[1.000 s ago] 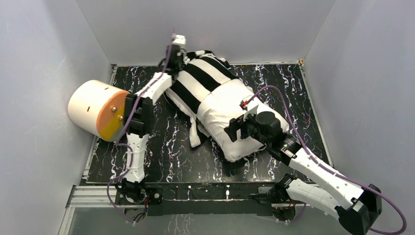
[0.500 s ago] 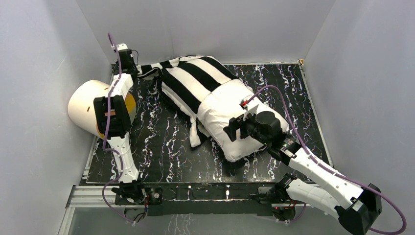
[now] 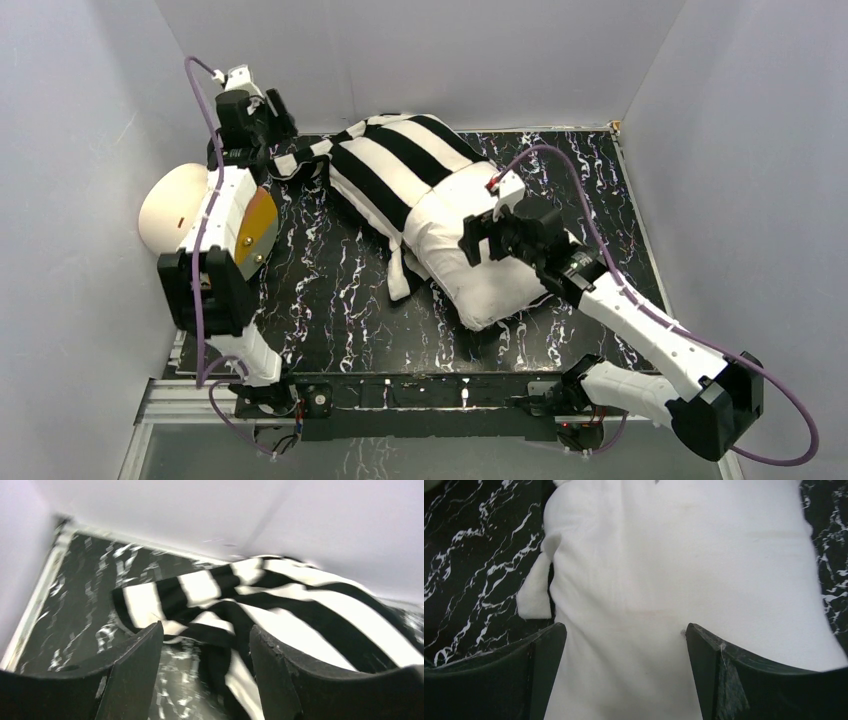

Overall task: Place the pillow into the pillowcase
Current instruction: Stuff the pillow into the pillowcase.

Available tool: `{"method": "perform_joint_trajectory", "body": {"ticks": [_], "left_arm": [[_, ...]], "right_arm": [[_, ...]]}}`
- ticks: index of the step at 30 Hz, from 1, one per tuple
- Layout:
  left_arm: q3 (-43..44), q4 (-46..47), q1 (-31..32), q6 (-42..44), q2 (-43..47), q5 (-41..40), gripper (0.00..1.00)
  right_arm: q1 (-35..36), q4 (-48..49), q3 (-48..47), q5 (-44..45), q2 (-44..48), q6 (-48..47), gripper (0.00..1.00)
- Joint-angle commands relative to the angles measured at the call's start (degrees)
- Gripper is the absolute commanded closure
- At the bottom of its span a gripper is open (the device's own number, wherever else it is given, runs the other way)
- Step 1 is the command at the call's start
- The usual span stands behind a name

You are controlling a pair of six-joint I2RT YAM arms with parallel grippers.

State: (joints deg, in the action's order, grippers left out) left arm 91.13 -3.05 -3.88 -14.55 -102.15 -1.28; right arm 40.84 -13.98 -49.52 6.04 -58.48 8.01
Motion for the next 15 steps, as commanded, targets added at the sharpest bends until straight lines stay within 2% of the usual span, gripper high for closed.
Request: {"method": "perform_joint_trajectory", "body": {"ticks": [1, 5, 8, 11, 15], "left_arm": [[-8.5, 7.4, 8.1, 4.2, 13.0, 13.1, 0.37], [-14.2, 9.6, 18.3, 7.9, 19.2, 15.4, 0.37], [-16.3, 10.7, 24.2, 9.3, 20.6, 15.6, 0.37], [-16.7, 11.8, 28.6, 11.6, 18.7, 14.6, 0.36], [-14.2, 14.4, 33.2, 15.1, 11.9, 12.5, 0.35]], "right_arm": [[-6.6, 0.7, -7.3, -3.0, -1.8, -1.4, 0.02], [-16.3, 1.5, -10.7, -10.8, -4.8, -1.3, 0.03], [-24.8, 4.5, -12.4, -19.0, -9.3, -1.0, 0.04], [-31.5, 9.2, -14.8, -27.9, -16.2, 1.7, 0.05], [-36.2, 14.2, -19.7, -35.9, -29.1, 5.4, 0.10]]}}
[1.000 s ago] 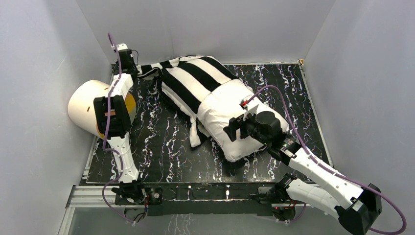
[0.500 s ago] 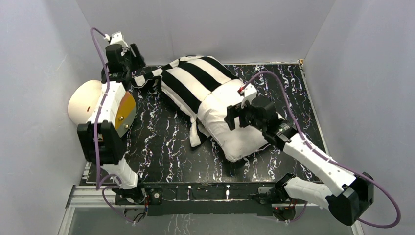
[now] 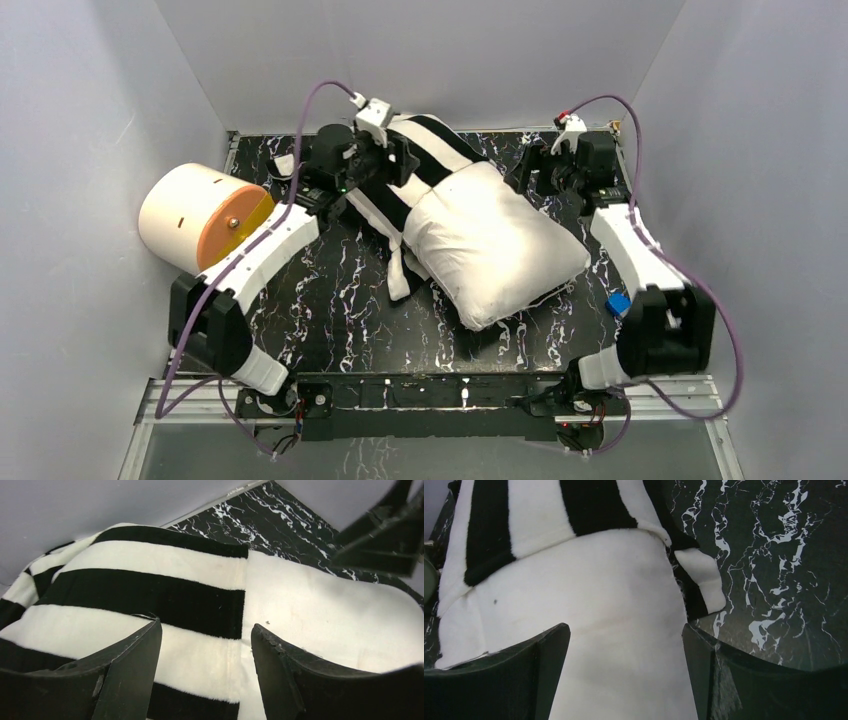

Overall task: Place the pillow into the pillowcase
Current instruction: Stuff the pillow into the pillowcase.

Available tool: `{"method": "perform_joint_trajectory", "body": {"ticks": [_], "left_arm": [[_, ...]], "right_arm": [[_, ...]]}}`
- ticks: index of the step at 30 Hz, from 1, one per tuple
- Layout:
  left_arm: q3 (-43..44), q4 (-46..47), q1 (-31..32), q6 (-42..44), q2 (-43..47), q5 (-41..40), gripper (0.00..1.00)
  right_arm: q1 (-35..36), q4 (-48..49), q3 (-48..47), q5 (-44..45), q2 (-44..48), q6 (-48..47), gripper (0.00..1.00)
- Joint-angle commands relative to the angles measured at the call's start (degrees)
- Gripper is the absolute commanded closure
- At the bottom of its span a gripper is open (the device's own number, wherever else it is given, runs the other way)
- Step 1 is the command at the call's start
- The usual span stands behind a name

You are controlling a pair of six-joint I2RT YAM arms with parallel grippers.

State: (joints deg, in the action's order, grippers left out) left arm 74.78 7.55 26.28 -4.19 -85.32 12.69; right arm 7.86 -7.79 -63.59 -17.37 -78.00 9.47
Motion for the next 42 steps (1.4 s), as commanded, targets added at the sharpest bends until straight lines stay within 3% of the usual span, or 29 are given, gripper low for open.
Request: {"method": "perform_joint_trajectory", "body": {"ticks": [1, 4, 7, 9, 13, 19, 21, 23, 26, 27, 32, 35, 38, 42], "left_arm": [[3.3, 4.4, 3.9, 6.0, -6.3, -1.8, 0.35], [8.6, 5.2, 6.4, 8.4, -13.0, -2.2, 0.32], [13.8, 5.2, 8.1, 9.7, -18.7, -2.1, 0.29], [17.1, 4.8, 9.1, 11.0, -22.3, -3.7, 0.29], [23.9, 1.8, 11.3, 18.2, -30.0, -14.8, 0.29], [26.0, 1.1, 13.3, 23.7, -35.1, -16.6, 0.32], [26.0, 1.0, 13.6, 24.5, -35.6, -17.2, 0.37], [26.2, 1.1, 14.0, 25.3, -35.8, -17.6, 0.48], [26.5, 1.6, 15.2, 26.6, -35.7, -17.4, 0.93], [26.6, 2.0, 15.8, 26.5, -35.2, -17.4, 1.00], [23.6, 5.8, 20.7, 19.0, -27.8, -14.8, 1.00], [16.6, 15.0, 23.9, 9.5, -21.9, -5.8, 1.00], [9.0, 24.3, 27.4, 5.8, -18.6, -1.1, 1.00], [0.0, 35.8, 27.9, -2.9, -16.8, 1.8, 1.00]], "right_arm": [[-3.6, 9.6, -6.9, -14.5, -12.8, 4.1, 0.11], [-3.6, 10.5, -11.8, -21.5, -22.4, 4.6, 0.17], [-2.1, 10.3, -12.2, -26.1, -26.9, 5.2, 0.31], [-0.6, 12.9, -8.5, -26.3, -25.9, 5.1, 0.44], [1.8, 22.3, 0.3, -27.6, -21.8, 7.5, 0.70], [3.6, 23.2, 2.5, -27.0, -21.5, 7.5, 0.92], [4.0, 24.2, 3.2, -27.0, -20.9, 8.0, 0.95], [4.5, 24.6, 3.7, -26.3, -20.2, 7.9, 0.97], [4.6, 25.6, 4.7, -25.5, -19.6, 8.5, 1.00], [4.6, 26.3, 5.1, -25.0, -19.3, 8.9, 1.00], [4.5, 38.9, 5.6, -22.0, -21.8, 14.6, 1.00], [4.5, 40.8, 1.2, -19.0, -22.7, 18.5, 1.00], [4.5, 46.7, -0.6, -12.5, -23.8, 24.9, 1.00], [4.6, 47.4, -3.9, -6.3, -26.6, 30.5, 1.00]]}}
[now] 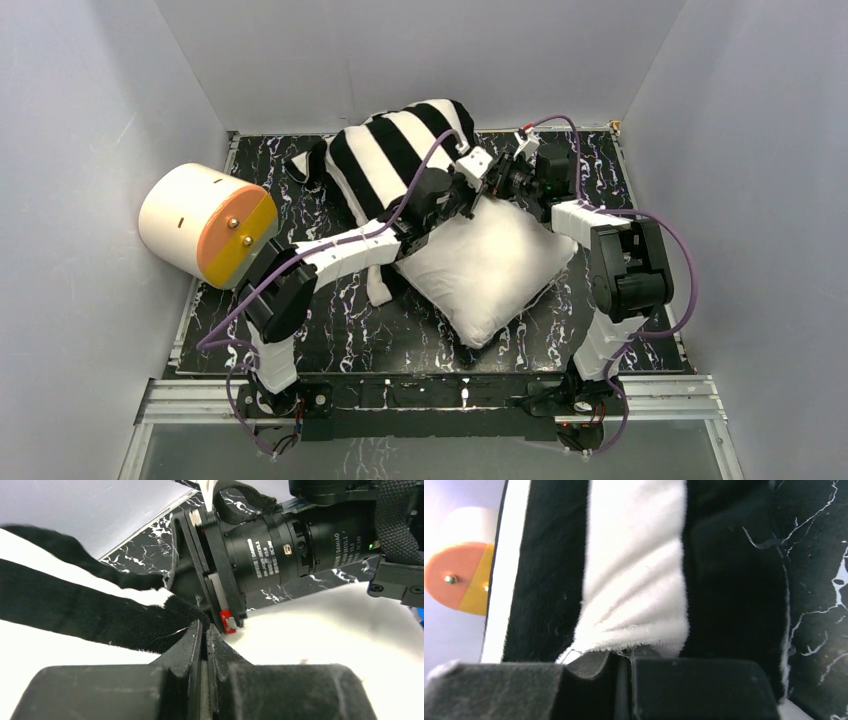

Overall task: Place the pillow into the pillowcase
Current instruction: Stuff the pillow into the pillowcase.

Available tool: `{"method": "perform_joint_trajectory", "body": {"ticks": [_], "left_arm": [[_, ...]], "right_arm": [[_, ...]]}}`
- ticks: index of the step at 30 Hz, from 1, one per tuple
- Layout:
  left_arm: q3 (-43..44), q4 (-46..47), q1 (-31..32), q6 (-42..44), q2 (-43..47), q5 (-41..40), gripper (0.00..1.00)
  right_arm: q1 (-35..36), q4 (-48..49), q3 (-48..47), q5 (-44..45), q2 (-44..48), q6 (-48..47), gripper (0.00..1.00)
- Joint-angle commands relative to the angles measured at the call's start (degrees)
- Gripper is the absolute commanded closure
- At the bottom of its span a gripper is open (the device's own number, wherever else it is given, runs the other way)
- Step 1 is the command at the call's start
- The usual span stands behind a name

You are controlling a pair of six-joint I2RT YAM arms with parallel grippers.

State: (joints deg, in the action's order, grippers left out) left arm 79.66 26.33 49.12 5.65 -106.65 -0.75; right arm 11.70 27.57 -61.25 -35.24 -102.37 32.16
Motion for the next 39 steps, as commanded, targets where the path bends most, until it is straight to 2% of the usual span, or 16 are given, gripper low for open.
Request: {"method": "perform_joint_trajectory", "body": {"ticks": [1, 5, 9, 10, 12, 14, 18, 23, 25, 29, 33, 39], "left_arm": [[-5.1, 17.6, 5.0, -14.0, 4.3, 15.8, 1.00], [-9.1, 18.6, 2.6, -15.8, 4.2, 13.9, 1.00], [-8.8, 15.8, -2.9, -20.9, 2.1, 14.9, 1.00], [-8.0, 13.6, -3.6, -21.0, 2.3, 14.4, 0.95], [-6.2, 7.9, -4.6, -19.1, 4.1, 12.5, 0.74], [-4.3, 0.9, -5.5, -15.9, 7.0, 9.9, 0.63], [-2.4, -12.2, -7.1, -13.8, 13.6, 2.4, 0.52], [-5.3, -24.0, -9.0, -14.4, 20.6, -8.4, 0.48], [-8.8, -24.5, -10.2, -14.9, 23.3, -9.9, 0.48], [-15.2, -22.8, -13.9, -16.8, 26.7, -7.7, 0.46], [-18.4, -19.8, -16.2, -17.2, 26.0, -4.3, 0.43], [-19.8, -15.8, -17.2, -16.4, 21.7, -2.9, 0.42]], "right_arm": [[0.9, 13.9, -4.9, 12.6, -2.4, 9.5, 1.00], [1.0, 17.3, -0.3, 15.9, -2.4, 12.0, 1.00], [0.6, 11.6, -1.3, 14.4, -4.2, 7.3, 1.00], [0.5, 8.6, -1.9, 13.6, -3.8, 4.9, 0.93], [0.3, -0.4, -2.9, 13.7, -1.7, -1.2, 0.76], [0.1, -6.9, -2.1, 14.7, 2.0, -7.4, 0.59], [-0.5, -20.1, -3.6, 14.2, 8.5, -17.4, 0.37], [-0.4, -27.5, -4.2, 11.1, 16.2, -22.2, 0.26], [-0.1, -27.5, -3.5, 10.0, 19.1, -23.3, 0.23], [1.5, -26.9, -3.0, 9.3, 23.9, -26.1, 0.18], [6.3, -26.0, -2.3, 9.6, 26.7, -31.5, 0.06], [15.0, -21.7, -0.7, 16.3, 22.3, -38.9, 0.02]]}}
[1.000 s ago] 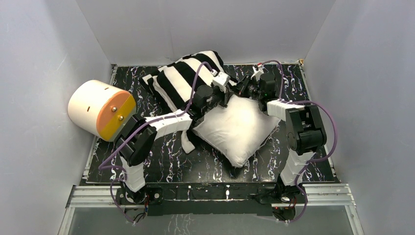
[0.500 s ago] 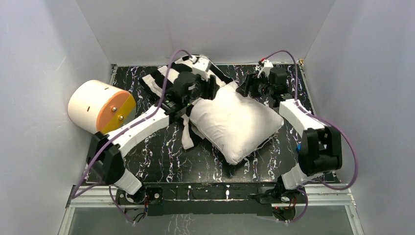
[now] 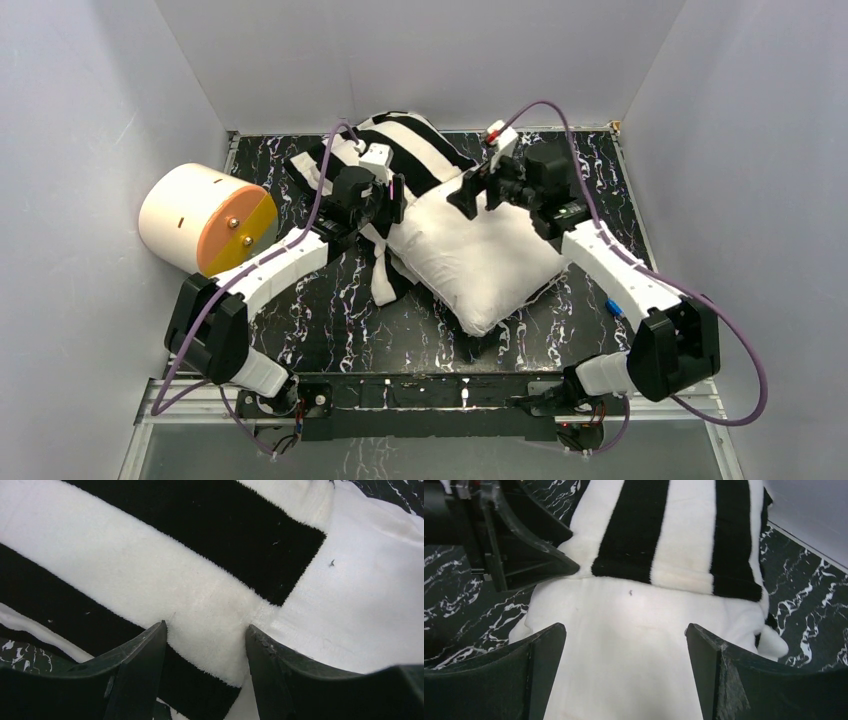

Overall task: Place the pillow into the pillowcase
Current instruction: Stuff the pillow into the pillowcase.

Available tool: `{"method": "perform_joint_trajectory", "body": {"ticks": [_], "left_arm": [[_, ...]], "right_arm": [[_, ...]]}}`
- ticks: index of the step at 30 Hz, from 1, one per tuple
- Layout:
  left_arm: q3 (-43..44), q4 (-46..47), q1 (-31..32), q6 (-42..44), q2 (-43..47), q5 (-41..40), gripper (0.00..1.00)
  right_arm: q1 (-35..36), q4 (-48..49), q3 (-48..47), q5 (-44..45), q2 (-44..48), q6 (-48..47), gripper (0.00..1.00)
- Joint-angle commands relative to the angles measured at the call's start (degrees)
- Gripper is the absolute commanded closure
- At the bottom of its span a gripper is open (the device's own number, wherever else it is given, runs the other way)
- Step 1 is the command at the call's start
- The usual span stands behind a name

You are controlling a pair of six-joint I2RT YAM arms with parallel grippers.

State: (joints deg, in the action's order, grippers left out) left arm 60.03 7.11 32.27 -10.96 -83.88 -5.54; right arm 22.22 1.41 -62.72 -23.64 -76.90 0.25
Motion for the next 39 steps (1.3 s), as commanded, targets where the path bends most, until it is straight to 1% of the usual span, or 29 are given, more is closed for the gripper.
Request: {"method": "perform_joint_trajectory", "body": {"ticks": [1, 2, 3, 4, 5, 7, 8, 9, 10, 11, 12, 14, 16, 17, 19, 21, 23, 24, 27, 30, 32, 33, 35, 36, 37, 39], "left_arm": [[-0.2, 3.8, -0.4, 0.3, -1.7, 2.3, 0.44], [-0.3, 4.3, -0.5, 0.6, -2.2, 3.0, 0.47], [-0.3, 4.2, -0.5, 0.8, -2.3, 3.8, 0.53], [-0.2, 3.9, -0.6, 0.9, -2.4, 4.6, 0.61], [-0.2, 3.5, -0.6, 1.2, -2.2, 5.4, 0.72], [0.1, 2.8, -0.7, 1.2, -1.0, 8.2, 0.97], [0.3, 2.7, -0.7, 0.7, -0.1, 9.5, 1.00], [0.4, 2.9, -0.7, -0.3, 1.0, 11.1, 1.00], [0.6, 3.2, -0.7, -1.5, 2.5, 12.9, 1.00], [0.9, 3.6, -0.7, -3.0, 3.6, 14.7, 1.00], [0.9, 4.3, -0.7, -5.0, 4.7, 16.5, 1.00], [0.0, 6.7, -0.7, -9.4, 6.6, 20.3, 1.00], [-2.1, 7.1, -0.7, -13.0, 8.6, 21.4, 1.00], [-4.0, 7.6, -0.7, -14.4, 9.9, 21.0, 1.00], [-9.6, 9.9, -0.5, -16.7, 12.0, 20.4, 1.00], [-13.1, 11.9, -0.5, -17.4, 12.6, 20.0, 1.00], [-14.2, 12.4, -0.5, -17.7, 11.6, 19.6, 1.00], [-14.6, 13.6, -0.5, -18.3, 10.8, 20.2, 1.00], [-14.5, 19.2, 0.1, -21.6, 7.7, 24.3, 1.00], [-13.4, 20.5, 1.4, -23.5, 5.8, 27.3, 1.00], [-14.0, 18.0, 1.5, -23.0, 6.1, 25.9, 1.00], [-14.6, 16.1, 1.4, -22.1, 6.7, 23.9, 1.00], [-15.5, 12.3, 1.3, -20.5, 8.6, 19.7, 1.00], [-15.2, 10.2, 1.2, -19.7, 9.7, 17.6, 1.00], [-14.4, 7.4, 1.0, -19.0, 10.5, 15.7, 0.97], [-12.3, 2.3, 0.2, -17.6, 11.9, 13.3, 0.85]], "right_arm": [[5.9, 5.5, 0.8, 6.6, -4.7, -8.1, 0.02], [7.4, 6.2, 0.8, 8.1, -6.6, -9.4, 0.02], [9.2, 7.6, 1.3, 10.1, -8.5, -10.7, 0.02], [10.4, 9.3, 1.9, 11.7, -10.2, -11.9, 0.02], [11.2, 10.8, 2.4, 12.1, -12.2, -12.3, 0.02], [11.6, 13.4, 2.9, 11.7, -16.0, -11.3, 0.02], [11.6, 14.6, 3.0, 10.9, -17.7, -10.7, 0.03], [11.5, 16.1, 3.1, 10.5, -19.3, -9.8, 0.06], [11.6, 17.1, 2.7, 10.3, -21.0, -8.8, 0.12], [11.6, 17.7, 1.7, 9.8, -22.8, -8.0, 0.18], [11.7, 17.5, 0.3, 9.4, -24.8, -7.0, 0.27], [11.7, 21.2, -1.0, 9.9, -27.5, -3.6, 0.57], [11.7, 26.3, -1.3, 11.0, -28.7, -0.9, 0.88], [11.6, 28.0, -1.8, 12.2, -29.0, 1.4, 1.00], [11.6, 30.8, -3.3, 13.7, -29.5, 5.0, 1.00], [11.6, 33.1, -5.4, 14.1, -29.9, 8.4, 1.00], [11.8, 39.1, -4.8, 14.6, -30.3, 14.2, 1.00], [12.0, 43.6, -3.3, 15.6, -30.5, 17.3, 1.00], [12.4, 54.4, 0.1, 21.0, -32.4, 26.4, 1.00], [12.3, 57.5, 0.7, 29.2, -34.3, 33.6, 1.00], [12.1, 56.9, 0.7, 32.2, -34.7, 34.7, 1.00], [11.9, 56.2, 0.5, 31.2, -34.6, 33.4, 1.00], [11.5, 51.9, 0.4, 24.7, -33.2, 27.7, 1.00], [11.3, 47.9, 0.5, 21.8, -31.7, 24.8, 0.91], [11.2, 43.2, 1.0, 19.9, -29.8, 21.6, 0.80], [11.3, 36.6, 4.1, 18.6, -23.2, 13.6, 0.53]]}}
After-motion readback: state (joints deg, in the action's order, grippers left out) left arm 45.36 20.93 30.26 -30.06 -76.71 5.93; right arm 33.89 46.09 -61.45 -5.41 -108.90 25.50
